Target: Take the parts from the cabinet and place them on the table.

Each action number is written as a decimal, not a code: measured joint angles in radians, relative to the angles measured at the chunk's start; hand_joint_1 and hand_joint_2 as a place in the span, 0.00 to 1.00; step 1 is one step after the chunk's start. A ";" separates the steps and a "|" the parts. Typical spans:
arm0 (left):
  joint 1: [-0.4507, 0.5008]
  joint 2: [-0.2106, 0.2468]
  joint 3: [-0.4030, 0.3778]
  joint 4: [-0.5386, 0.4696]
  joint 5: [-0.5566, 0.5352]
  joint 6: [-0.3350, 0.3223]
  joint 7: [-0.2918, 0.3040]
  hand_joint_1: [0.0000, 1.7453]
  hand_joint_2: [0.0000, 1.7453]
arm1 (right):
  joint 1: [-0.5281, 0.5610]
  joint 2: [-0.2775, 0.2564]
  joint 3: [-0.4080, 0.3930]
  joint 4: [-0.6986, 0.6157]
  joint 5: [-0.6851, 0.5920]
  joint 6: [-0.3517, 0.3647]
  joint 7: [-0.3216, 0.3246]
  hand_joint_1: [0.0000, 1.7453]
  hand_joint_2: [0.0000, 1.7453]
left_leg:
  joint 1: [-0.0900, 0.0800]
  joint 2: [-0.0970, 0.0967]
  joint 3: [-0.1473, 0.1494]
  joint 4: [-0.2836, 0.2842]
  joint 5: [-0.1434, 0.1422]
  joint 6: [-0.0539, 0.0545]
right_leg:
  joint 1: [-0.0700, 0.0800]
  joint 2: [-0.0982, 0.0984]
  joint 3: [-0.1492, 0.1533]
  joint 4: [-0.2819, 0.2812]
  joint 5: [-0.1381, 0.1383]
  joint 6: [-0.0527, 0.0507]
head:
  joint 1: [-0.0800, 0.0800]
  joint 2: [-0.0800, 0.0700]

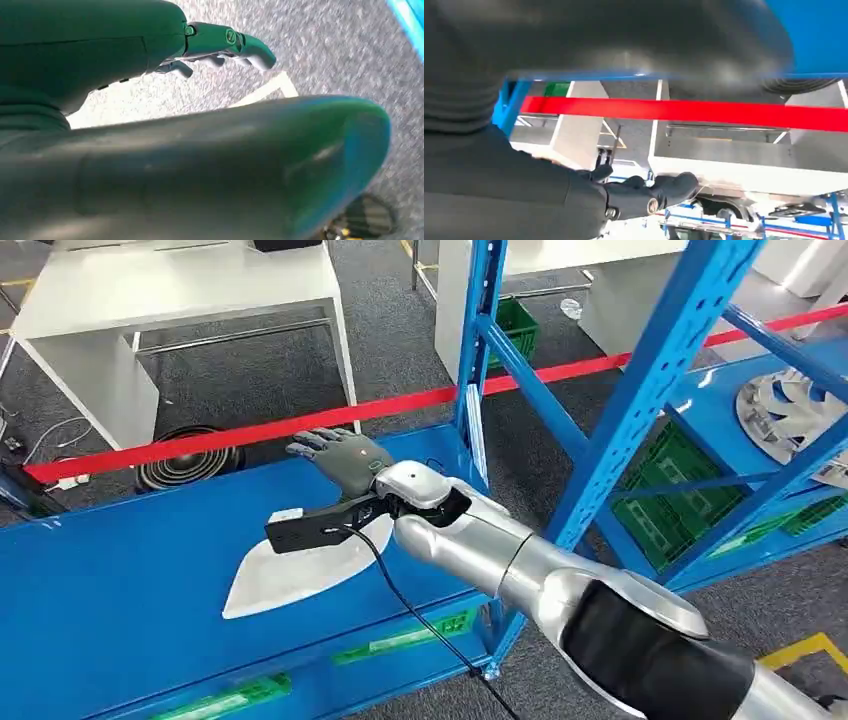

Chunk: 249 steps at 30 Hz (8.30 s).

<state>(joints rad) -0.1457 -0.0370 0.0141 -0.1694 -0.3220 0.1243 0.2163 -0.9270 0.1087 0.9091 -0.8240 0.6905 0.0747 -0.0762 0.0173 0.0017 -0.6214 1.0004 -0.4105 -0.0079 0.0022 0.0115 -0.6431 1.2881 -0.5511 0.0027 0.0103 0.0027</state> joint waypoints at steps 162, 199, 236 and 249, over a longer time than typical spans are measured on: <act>0.056 -0.057 0.117 0.002 -0.012 0.023 0.023 0.00 1.00 | 0.241 0.062 -0.048 -0.472 -0.283 0.042 -0.139 1.00 1.00 | 0.029 0.000 -0.026 0.012 0.027 -0.072 | -0.028 0.003 0.089 -0.242 0.037 0.014 | -0.001 0.000; 0.088 0.004 0.144 -0.006 0.006 0.066 -0.004 0.00 1.00 | 0.294 0.026 -0.115 -0.549 -0.308 0.028 -0.182 1.00 1.00 | -0.002 0.003 -0.108 0.276 -0.196 -0.061 | -0.001 -0.011 0.058 -0.284 0.092 -0.053 | -0.005 0.000; 0.023 -0.050 0.142 -0.014 -0.053 0.030 0.014 0.00 1.00 | 0.344 -0.020 -0.152 -0.566 -0.283 0.085 -0.153 1.00 1.00 | 0.011 0.001 0.082 0.108 -0.094 -0.072 | -0.008 -0.025 -0.028 -0.258 0.148 -0.035 | -0.001 0.000; 0.023 -0.011 0.202 -0.014 0.020 0.062 -0.054 0.00 1.00 | 0.306 0.001 -0.129 -0.564 -0.296 0.090 -0.176 1.00 1.00 | -0.007 0.003 -0.027 0.034 -0.013 0.010 | -0.005 -0.017 -0.051 0.012 0.031 -0.006 | 0.003 0.000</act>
<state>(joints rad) -0.1228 -0.0484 0.2159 -0.1835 -0.3017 0.1866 0.1624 -0.6206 0.1095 0.7797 -1.3882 0.3944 0.1648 -0.2526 0.0099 0.0049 -0.6486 1.0343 -0.4233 0.0022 -0.0029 -0.0053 -0.6944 1.3005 -0.5203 -0.0029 0.0137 0.0027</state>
